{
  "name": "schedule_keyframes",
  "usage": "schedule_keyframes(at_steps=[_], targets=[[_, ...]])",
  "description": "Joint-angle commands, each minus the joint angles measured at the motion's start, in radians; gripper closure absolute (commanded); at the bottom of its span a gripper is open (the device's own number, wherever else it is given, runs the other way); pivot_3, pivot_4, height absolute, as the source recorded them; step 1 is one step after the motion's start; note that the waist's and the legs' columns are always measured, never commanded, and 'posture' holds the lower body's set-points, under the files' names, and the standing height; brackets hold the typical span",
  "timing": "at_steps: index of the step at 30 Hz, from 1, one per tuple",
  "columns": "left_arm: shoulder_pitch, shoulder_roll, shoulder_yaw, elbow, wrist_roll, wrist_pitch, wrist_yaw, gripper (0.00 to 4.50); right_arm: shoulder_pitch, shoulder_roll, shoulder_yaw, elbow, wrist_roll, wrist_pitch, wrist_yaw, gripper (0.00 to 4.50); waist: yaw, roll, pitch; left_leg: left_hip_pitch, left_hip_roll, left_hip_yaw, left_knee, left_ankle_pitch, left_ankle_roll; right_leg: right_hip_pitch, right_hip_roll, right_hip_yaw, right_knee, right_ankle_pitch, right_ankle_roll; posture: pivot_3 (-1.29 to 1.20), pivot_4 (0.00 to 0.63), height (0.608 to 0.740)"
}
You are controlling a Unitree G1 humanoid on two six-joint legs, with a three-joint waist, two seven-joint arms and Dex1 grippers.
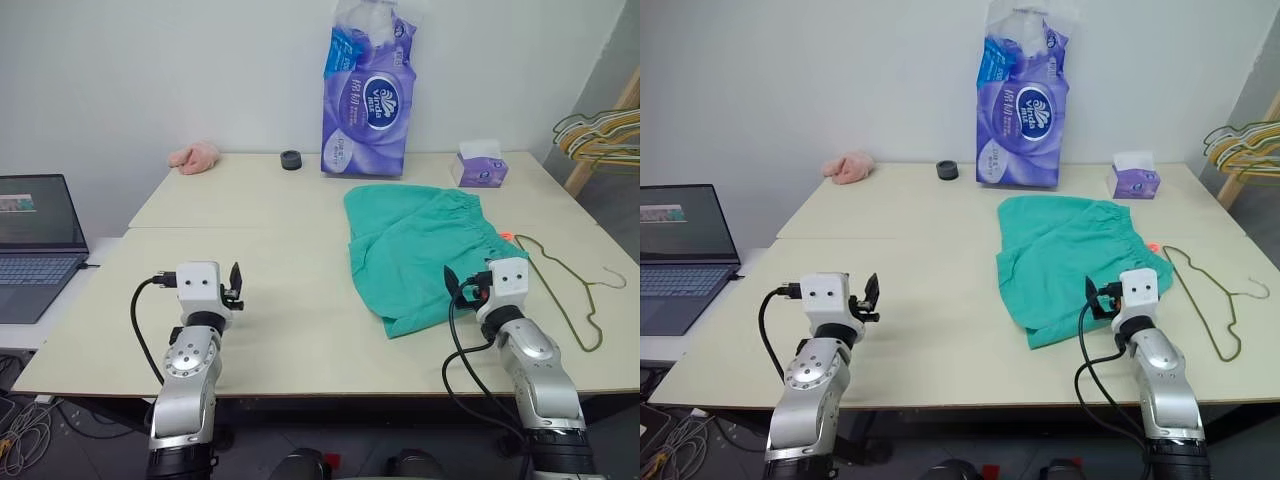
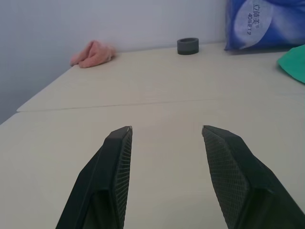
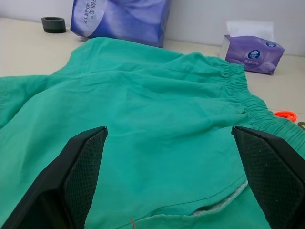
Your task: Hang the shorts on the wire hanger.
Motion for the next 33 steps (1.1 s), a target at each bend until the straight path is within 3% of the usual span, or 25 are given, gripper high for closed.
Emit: schedule_keyframes(at_steps=[1,33], targets=[[-0.01,0.011,-0.007,-0.027,-0.001,-0.032,-0.011,2.04,-0.01,-0.006,-0.008,-0.015,-0.001,-0.022,-0.002,0.04,0.0,0.0,0.0,0.0,0.0,0.0,0.0,0.0,0.0,0.0,0.0,0.0,0.0,0.0,0.0,0.04,0.015,0.74],[-0.008,0.025,-0.025,-0.021,0.02,-0.066,-0.028,2.04,0.007,-0.004,-0.027,-0.029,0.007,-0.022,-0.006,0.04,-0.002,0.005,0.008,0.0,0.012,0.004,-0.001,-0.004,-0.004,-0.001,0.011,0.002,-0.003,0.0,-0.003,0.02,0.021,0.74]])
